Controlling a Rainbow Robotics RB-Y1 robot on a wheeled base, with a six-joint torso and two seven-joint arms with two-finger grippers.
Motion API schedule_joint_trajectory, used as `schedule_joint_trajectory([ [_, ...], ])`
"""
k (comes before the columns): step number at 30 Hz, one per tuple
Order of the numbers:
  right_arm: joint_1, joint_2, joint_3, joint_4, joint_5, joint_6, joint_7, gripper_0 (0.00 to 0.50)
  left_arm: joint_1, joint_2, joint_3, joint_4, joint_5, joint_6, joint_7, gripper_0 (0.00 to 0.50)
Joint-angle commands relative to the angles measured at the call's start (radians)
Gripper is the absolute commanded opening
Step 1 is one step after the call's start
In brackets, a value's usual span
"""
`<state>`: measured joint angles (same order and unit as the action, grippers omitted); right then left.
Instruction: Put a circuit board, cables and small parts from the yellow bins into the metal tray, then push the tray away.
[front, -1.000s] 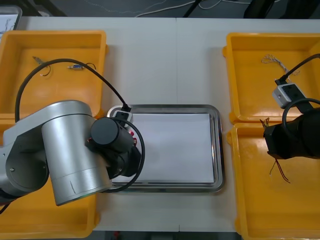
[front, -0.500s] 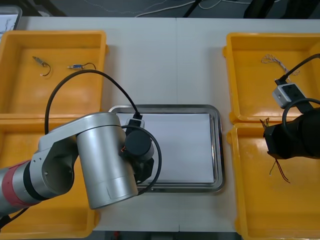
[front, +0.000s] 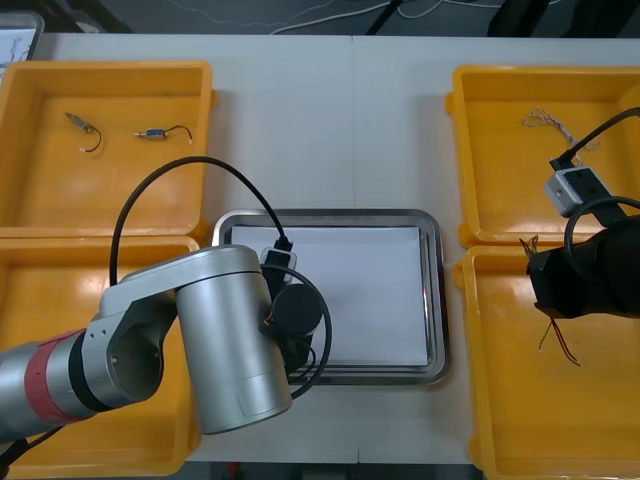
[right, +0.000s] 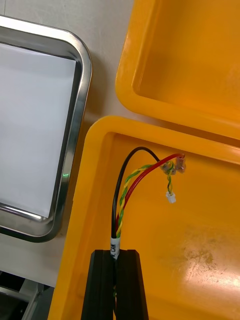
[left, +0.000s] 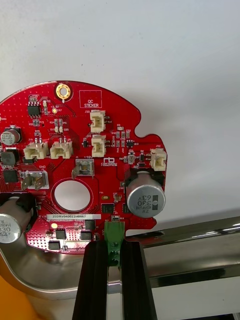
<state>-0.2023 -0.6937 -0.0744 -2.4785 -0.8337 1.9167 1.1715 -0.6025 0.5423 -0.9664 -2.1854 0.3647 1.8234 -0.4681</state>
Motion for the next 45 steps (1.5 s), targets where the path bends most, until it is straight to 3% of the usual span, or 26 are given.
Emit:
schedule_joint_trajectory([
  [1, -0.02, -0.033, 0.01, -0.03, 0.004, 0.003, -0.047, 0.0, 0.009, -0.027, -0.012, -0.007, -0.023, -0.006, 0.046, 0.0],
  [21, -0.02, -0.033, 0.01, -0.03, 0.004, 0.003, -0.047, 0.0, 0.066, -0.022, -0.012, 0.029, -0.056, -0.064, -0.003, 0.0],
  [39, -0.02, -0.033, 0.01, -0.03, 0.004, 0.003, -0.047, 0.0, 0.066, -0.022, -0.018, 0.067, -0.072, -0.104, -0.014, 0.0],
  [43, -0.02, -0.033, 0.01, -0.03, 0.004, 0.003, -0.047, 0.0, 0.066, -0.022, -0.018, 0.067, -0.072, -0.108, -0.012, 0.072],
  [45, -0.02, -0.033, 0.01, -0.03, 0.004, 0.003, -0.047, 0.0, 0.067, -0.022, -0.018, 0.067, -0.072, -0.11, -0.012, 0.072],
])
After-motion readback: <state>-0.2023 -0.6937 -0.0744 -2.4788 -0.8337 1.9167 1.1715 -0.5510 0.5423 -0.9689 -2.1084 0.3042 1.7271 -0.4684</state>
